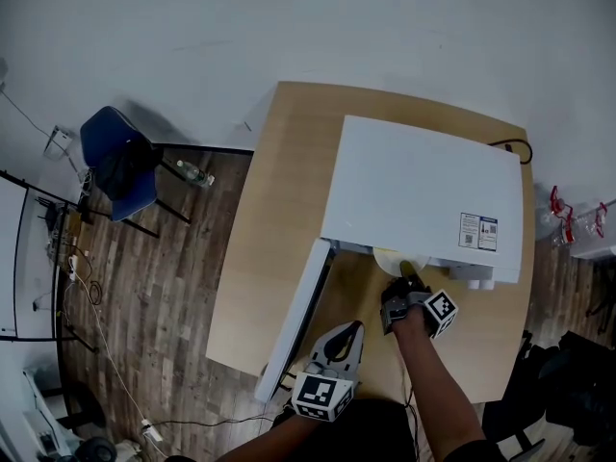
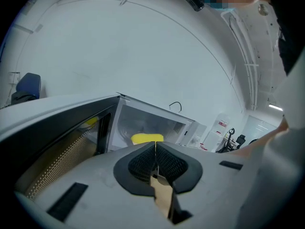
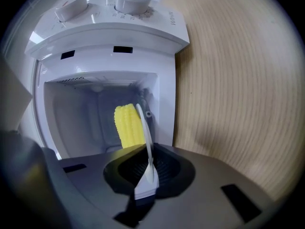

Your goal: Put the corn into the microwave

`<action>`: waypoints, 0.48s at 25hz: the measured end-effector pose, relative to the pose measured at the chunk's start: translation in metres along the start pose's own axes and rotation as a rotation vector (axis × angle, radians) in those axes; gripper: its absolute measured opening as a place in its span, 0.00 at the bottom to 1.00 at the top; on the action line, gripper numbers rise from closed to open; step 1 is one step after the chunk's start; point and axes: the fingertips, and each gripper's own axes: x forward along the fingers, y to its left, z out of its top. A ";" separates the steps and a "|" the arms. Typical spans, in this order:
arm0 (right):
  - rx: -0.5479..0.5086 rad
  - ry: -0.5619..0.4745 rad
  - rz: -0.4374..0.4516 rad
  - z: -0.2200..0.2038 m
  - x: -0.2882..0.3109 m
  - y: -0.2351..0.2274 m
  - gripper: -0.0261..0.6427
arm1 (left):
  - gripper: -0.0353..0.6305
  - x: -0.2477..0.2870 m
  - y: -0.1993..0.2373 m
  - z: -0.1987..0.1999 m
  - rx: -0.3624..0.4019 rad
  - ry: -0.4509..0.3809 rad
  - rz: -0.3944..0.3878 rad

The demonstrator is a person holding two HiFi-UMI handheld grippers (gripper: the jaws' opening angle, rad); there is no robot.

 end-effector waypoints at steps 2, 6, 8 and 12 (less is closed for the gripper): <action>0.033 0.002 -0.002 0.001 0.004 -0.001 0.16 | 0.07 -0.001 -0.002 -0.003 -0.004 0.006 -0.011; 0.058 0.013 0.021 0.000 0.008 0.007 0.22 | 0.07 -0.003 -0.004 -0.008 -0.012 0.013 -0.016; 0.064 0.007 0.019 0.000 0.006 0.009 0.28 | 0.07 -0.006 -0.003 -0.009 -0.012 0.017 -0.015; 0.041 0.002 0.016 0.003 -0.004 0.007 0.35 | 0.07 -0.012 0.000 -0.014 -0.017 0.026 -0.005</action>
